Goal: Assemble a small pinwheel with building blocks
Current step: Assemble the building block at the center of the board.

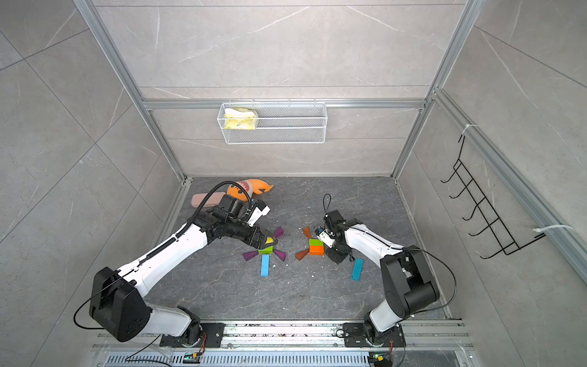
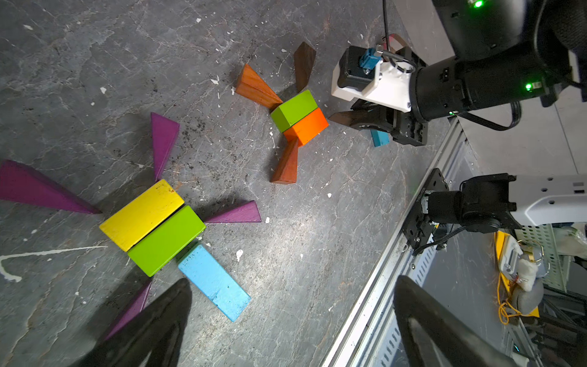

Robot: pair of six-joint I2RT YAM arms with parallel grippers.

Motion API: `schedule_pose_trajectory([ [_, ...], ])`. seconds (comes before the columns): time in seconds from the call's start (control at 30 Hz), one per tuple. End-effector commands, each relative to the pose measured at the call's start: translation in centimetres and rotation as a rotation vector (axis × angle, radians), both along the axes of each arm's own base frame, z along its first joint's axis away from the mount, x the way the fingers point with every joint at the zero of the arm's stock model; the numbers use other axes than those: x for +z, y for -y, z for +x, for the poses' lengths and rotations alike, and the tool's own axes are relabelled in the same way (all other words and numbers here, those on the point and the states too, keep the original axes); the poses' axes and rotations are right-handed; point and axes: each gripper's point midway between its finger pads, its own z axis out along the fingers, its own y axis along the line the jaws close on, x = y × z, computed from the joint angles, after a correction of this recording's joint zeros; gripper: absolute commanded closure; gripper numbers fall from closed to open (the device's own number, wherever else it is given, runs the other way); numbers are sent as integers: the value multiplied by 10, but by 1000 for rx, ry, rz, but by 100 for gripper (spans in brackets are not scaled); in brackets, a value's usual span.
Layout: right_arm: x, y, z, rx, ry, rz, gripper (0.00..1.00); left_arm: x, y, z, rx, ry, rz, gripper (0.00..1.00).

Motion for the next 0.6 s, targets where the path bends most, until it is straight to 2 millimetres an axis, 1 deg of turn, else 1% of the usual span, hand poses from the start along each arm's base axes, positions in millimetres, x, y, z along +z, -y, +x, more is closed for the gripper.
schedule_pose_trajectory([
  [0.0,1,-9,7,28,3,29,75,9,5,0,-30,9,-36,0],
  [0.27,-3,-7,8,26,-3,7,73,5,5,1,-29,-2,-26,0],
  [0.43,-5,-5,10,20,-9,-4,65,5,5,1,-30,-3,-27,0],
  [0.57,-7,-5,8,20,-23,-9,61,5,5,1,-32,-3,-27,0],
])
